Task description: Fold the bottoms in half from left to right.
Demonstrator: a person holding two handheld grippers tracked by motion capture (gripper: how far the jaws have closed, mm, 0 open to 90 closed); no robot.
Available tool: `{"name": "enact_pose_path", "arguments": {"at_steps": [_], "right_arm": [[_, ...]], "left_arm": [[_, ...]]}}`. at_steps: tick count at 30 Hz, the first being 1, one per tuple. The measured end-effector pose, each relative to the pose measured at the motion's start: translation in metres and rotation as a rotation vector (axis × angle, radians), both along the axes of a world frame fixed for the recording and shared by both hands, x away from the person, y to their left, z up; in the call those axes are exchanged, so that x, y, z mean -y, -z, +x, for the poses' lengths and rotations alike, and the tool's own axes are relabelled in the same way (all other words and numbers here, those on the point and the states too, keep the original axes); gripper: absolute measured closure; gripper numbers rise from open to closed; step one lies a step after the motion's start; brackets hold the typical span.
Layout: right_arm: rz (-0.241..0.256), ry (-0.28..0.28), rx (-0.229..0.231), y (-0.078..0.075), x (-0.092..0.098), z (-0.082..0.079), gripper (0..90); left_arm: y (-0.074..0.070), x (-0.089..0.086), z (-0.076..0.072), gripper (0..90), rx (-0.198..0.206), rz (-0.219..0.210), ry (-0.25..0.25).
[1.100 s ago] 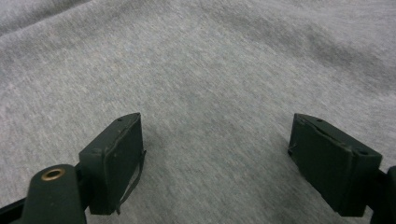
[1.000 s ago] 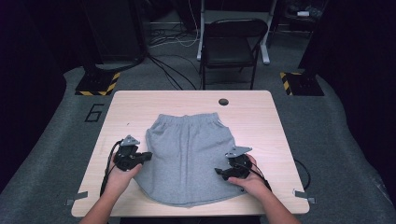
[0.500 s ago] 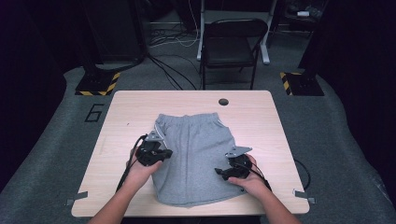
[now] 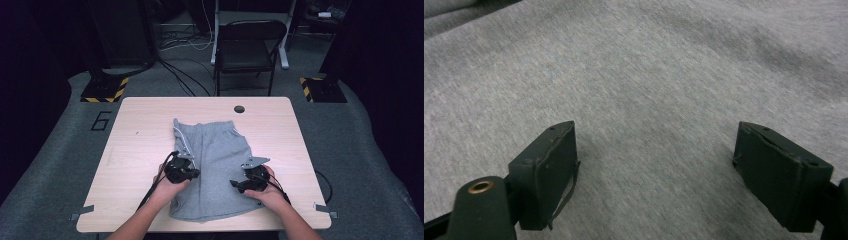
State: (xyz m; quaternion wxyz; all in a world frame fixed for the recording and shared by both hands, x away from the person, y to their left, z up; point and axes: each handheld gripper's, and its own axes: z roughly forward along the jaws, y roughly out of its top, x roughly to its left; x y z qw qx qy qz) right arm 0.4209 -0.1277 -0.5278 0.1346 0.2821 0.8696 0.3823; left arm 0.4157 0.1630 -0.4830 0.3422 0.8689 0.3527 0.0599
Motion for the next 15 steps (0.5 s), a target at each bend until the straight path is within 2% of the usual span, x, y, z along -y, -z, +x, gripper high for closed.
{"name": "enact_pose_path", "arguments": {"at_steps": [3, 5, 6, 8, 9, 10, 11, 15], "right_arm": [[0.0, 0.001, 0.001, 0.0, 0.0, 0.0, 17.1], [-0.001, 0.001, 0.001, 0.0, 0.0, 0.0, 17.0], [-0.001, 0.001, 0.001, 0.0, 0.0, 0.0, 17.0], [-0.001, 0.0, 0.001, 0.0, 0.0, 0.0, 17.0], [0.0, 0.001, 0.002, 0.0, 0.0, 0.0, 17.0], [0.0, 0.001, 0.002, 0.0, 0.0, 0.0, 17.0], [-0.001, 0.001, 0.002, 0.0, 0.0, 0.0, 17.0], [-0.003, 0.0, 0.001, 0.0, 0.0, 0.0, 17.0]], "left_arm": [[0.007, 0.003, 0.001, 81.2, -0.025, -0.006, 0.0], [0.007, 0.003, 0.0, 75.1, -0.019, -0.006, 0.003], [0.006, 0.002, -0.001, 75.1, -0.021, -0.005, 0.005], [0.0, -0.002, -0.004, 71.8, -0.012, -0.032, 0.001], [-0.003, -0.005, -0.005, 67.5, -0.004, -0.044, 0.002], [-0.007, -0.009, -0.007, 67.5, 0.006, -0.059, -0.005], [-0.012, -0.017, -0.011, 63.2, 0.029, -0.07, -0.024], [-0.015, -0.031, -0.014, 54.7, 0.06, -0.06, -0.057]]}}
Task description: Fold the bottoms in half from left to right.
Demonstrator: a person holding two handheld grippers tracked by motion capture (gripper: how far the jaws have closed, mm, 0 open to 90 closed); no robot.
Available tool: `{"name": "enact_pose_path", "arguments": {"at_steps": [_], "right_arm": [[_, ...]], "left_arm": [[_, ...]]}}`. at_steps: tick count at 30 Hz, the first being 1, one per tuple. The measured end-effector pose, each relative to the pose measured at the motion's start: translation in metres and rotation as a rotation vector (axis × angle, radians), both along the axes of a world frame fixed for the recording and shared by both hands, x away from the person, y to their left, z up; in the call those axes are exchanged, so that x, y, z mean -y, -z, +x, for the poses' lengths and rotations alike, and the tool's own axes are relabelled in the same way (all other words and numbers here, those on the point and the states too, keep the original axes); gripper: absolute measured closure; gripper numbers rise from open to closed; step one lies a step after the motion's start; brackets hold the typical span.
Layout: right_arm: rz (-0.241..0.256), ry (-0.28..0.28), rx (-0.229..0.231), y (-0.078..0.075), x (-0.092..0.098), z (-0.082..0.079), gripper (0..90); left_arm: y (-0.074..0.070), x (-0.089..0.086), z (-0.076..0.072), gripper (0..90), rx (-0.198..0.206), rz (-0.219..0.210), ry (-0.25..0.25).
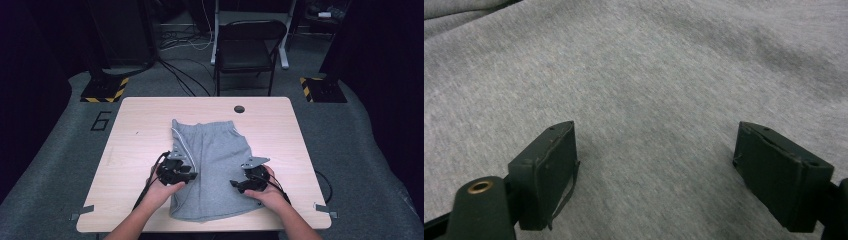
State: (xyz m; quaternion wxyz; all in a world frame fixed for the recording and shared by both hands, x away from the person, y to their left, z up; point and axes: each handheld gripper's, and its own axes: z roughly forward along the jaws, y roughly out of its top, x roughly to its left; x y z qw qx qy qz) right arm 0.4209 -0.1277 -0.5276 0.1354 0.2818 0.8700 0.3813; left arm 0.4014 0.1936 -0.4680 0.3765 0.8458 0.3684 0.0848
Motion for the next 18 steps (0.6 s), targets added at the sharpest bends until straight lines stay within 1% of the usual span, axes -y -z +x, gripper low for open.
{"name": "enact_pose_path", "arguments": {"at_steps": [2, 4, 5, 7, 8, 9, 10, 11, 12, 13, 14, 15, 16, 17, 18], "right_arm": [[0.0, 0.002, 0.0, 0.0, 0.0, 0.0, 17.0], [0.0, 0.001, 0.0, 0.0, 0.0, 0.0, 17.0], [-0.001, 0.001, 0.0, 0.0, 0.0, 0.0, 17.0], [0.003, 0.005, -0.001, 0.0, 0.0, 0.0, 17.0], [0.003, 0.006, -0.001, 0.0, 0.0, 0.0, 17.0], [0.003, 0.006, -0.001, 0.0, 0.0, 0.0, 17.0], [0.003, 0.005, -0.002, 0.0, 0.0, 0.0, 17.0], [0.003, 0.005, -0.002, 0.0, 0.0, 0.0, 17.0], [0.003, 0.007, -0.002, 0.0, 0.0, 0.0, 17.0], [0.004, 0.006, -0.002, 0.0, 0.0, 0.0, 17.0], [0.003, 0.005, -0.002, 0.0, 0.0, 0.0, 17.0], [0.003, 0.005, -0.002, 0.0, 0.0, 0.0, 17.0], [0.003, 0.005, -0.002, 0.0, 0.0, 0.0, 17.0], [0.003, 0.005, -0.002, 0.0, 0.0, 0.0, 17.0], [0.004, 0.007, -0.002, 0.0, 0.0, 0.0, 17.0]], "left_arm": [[0.002, -0.009, -0.001, 49.6, -0.001, 0.001, -0.015], [0.007, -0.017, -0.002, 48.8, -0.013, 0.002, -0.045], [0.01, -0.02, -0.001, 48.5, -0.023, -0.003, -0.055], [0.015, -0.024, -0.001, 49.1, -0.05, -0.038, -0.063], [0.016, -0.025, -0.003, 54.8, -0.064, -0.047, -0.059], [0.017, -0.024, -0.004, 54.8, -0.072, -0.051, -0.049], [0.019, -0.022, -0.007, 60.6, -0.095, -0.059, -0.029], [0.019, -0.022, -0.007, 65.3, -0.095, -0.059, -0.029], [0.019, -0.021, -0.008, 65.3, -0.11, -0.054, -0.018], [0.019, -0.02, -0.009, 70.9, -0.109, -0.044, -0.002], [0.019, -0.017, -0.011, 81.9, -0.11, -0.042, -0.001], [0.018, -0.015, -0.012, 81.9, -0.093, -0.033, 0.021], [0.016, -0.01, -0.014, 84.3, -0.092, -0.034, 0.049], [0.016, -0.01, -0.014, 84.8, -0.092, -0.034, 0.049], [0.015, -0.006, -0.016, 84.8, -0.091, -0.04, 0.064]]}}
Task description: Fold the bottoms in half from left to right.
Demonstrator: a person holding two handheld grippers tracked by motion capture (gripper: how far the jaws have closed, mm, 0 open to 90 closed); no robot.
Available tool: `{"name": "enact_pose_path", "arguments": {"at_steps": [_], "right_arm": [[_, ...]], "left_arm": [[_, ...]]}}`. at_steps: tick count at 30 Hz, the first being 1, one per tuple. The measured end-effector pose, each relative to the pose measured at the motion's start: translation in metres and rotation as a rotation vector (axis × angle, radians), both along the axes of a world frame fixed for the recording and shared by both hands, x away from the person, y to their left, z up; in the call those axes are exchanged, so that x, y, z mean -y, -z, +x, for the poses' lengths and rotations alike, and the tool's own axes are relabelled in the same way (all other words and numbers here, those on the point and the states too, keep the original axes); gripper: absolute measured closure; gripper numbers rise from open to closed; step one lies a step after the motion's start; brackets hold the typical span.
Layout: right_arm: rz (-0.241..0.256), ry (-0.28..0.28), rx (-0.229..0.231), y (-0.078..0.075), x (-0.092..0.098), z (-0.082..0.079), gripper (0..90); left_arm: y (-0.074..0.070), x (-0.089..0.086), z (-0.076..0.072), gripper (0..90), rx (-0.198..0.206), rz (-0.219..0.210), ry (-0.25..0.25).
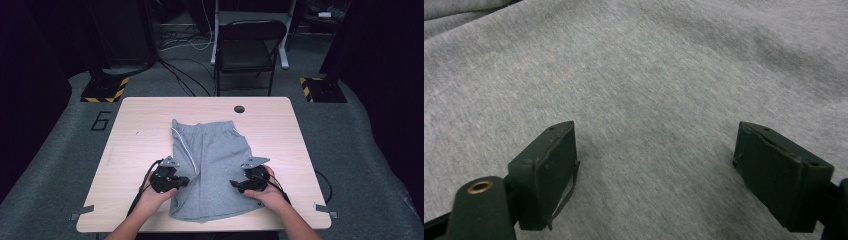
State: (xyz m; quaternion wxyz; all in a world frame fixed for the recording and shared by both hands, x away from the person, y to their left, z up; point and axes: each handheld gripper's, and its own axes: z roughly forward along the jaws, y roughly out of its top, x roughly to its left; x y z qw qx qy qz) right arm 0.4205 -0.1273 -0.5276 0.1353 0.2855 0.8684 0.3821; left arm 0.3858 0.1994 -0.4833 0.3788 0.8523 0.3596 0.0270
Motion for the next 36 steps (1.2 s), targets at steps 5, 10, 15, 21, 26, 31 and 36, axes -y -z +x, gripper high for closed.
{"name": "enact_pose_path", "arguments": {"at_steps": [5, 10, 15, 21, 26, 31, 36], "right_arm": [[-0.003, 0.001, 0.002, 0.0, 0.0, 0.0, 17.0], [-0.001, 0.001, 0.001, 0.0, 0.0, 0.0, 17.5], [-0.004, 0.015, -0.004, -0.002, 0.0, 0.0, 22.6], [-0.023, 0.045, -0.063, -0.014, -0.003, -0.003, 40.4], [-0.033, -0.002, 0.01, -0.031, -0.028, -0.02, 43.3], [-0.015, -0.037, 0.024, -0.037, -0.06, -0.03, 44.3], [0.023, -0.074, -0.019, -0.033, -0.084, -0.031, 44.6]], "left_arm": [[-0.002, 0.019, -0.005, 79.6, 0.004, -0.028, 0.064], [-0.003, 0.026, -0.008, 65.7, 0.049, -0.036, 0.076], [-0.011, 0.015, -0.008, 55.2, 0.08, -0.102, 0.046], [-0.015, -0.002, -0.002, 53.2, 0.097, -0.084, -0.018], [-0.012, -0.009, 0.002, 50.3, 0.121, -0.032, -0.044], [-0.009, -0.012, 0.004, 50.4, 0.107, -0.039, -0.063], [-0.007, -0.016, 0.006, 50.2, 0.103, -0.037, -0.081]]}}
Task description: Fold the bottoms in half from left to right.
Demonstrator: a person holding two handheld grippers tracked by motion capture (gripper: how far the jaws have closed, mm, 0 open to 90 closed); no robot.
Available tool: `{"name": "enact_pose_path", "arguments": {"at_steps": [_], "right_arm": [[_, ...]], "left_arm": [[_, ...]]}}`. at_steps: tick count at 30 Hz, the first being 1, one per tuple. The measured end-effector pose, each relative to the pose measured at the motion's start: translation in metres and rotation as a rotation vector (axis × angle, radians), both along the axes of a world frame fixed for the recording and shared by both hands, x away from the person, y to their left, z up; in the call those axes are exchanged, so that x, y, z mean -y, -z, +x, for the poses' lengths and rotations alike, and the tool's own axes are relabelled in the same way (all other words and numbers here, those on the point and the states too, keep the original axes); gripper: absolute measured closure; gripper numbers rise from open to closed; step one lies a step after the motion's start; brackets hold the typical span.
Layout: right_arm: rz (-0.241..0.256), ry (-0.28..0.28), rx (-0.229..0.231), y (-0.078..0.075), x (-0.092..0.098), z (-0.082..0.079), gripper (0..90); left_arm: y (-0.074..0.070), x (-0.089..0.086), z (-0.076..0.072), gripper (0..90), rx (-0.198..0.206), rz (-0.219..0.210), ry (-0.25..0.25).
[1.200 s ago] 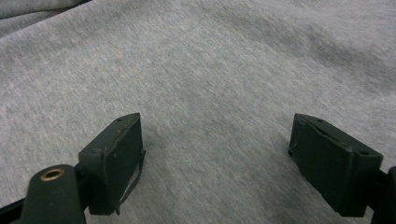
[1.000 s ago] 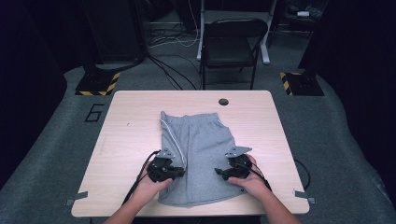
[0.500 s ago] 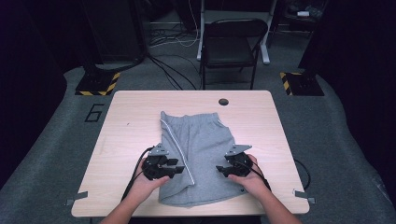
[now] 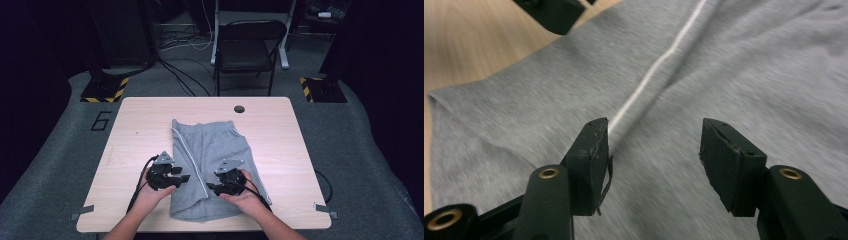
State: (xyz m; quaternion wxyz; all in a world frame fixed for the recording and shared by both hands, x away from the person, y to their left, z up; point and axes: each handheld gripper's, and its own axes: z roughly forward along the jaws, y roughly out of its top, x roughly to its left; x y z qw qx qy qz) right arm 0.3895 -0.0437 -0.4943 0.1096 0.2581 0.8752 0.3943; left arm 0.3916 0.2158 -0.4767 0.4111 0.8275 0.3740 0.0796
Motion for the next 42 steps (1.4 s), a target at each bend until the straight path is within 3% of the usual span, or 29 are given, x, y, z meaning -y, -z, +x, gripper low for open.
{"name": "enact_pose_path", "arguments": {"at_steps": [2, 8, 18, 23, 26, 29, 30, 33, 36, 42], "right_arm": [[0.009, 0.008, -0.007, 0.001, -0.004, -0.001, 44.8], [0.016, -0.039, -0.018, 0.008, -0.015, -0.003, 45.1], [0.017, -0.041, -0.062, 0.022, -0.021, -0.005, 50.1], [-0.003, -0.055, -0.046, 0.026, -0.023, -0.007, 54.7], [-0.017, -0.069, -0.027, 0.026, -0.025, -0.012, 62.0], [-0.013, -0.076, -0.037, 0.026, -0.025, -0.014, 66.8], [-0.002, -0.081, -0.034, 0.027, -0.025, -0.015, 72.1], [0.007, -0.082, -0.03, 0.028, -0.026, -0.016, 75.4], [-0.012, -0.098, 0.0, 0.026, -0.028, -0.017, 82.8], [-0.047, -0.125, 0.071, 0.019, -0.031, -0.023, 85.8]], "left_arm": [[0.001, -0.003, 0.001, 50.1, -0.003, 0.001, -0.012], [0.004, -0.008, 0.004, 49.6, -0.013, -0.008, -0.029], [0.005, -0.012, 0.005, 49.5, -0.023, -0.013, -0.056], [0.007, -0.014, 0.007, 49.0, -0.007, 0.012, -0.051], [0.007, -0.016, 0.009, 47.9, -0.014, 0.026, -0.058], [0.008, -0.019, 0.013, 47.3, 0.005, 0.014, -0.084], [0.008, -0.02, 0.015, 46.4, -0.004, -0.01, -0.108], [0.006, -0.026, 0.023, 45.6, -0.018, -0.039, -0.144], [0.004, -0.028, 0.038, 45.4, -0.011, -0.031, -0.173], [0.004, -0.023, 0.057, 45.3, -0.003, -0.013, -0.206]]}}
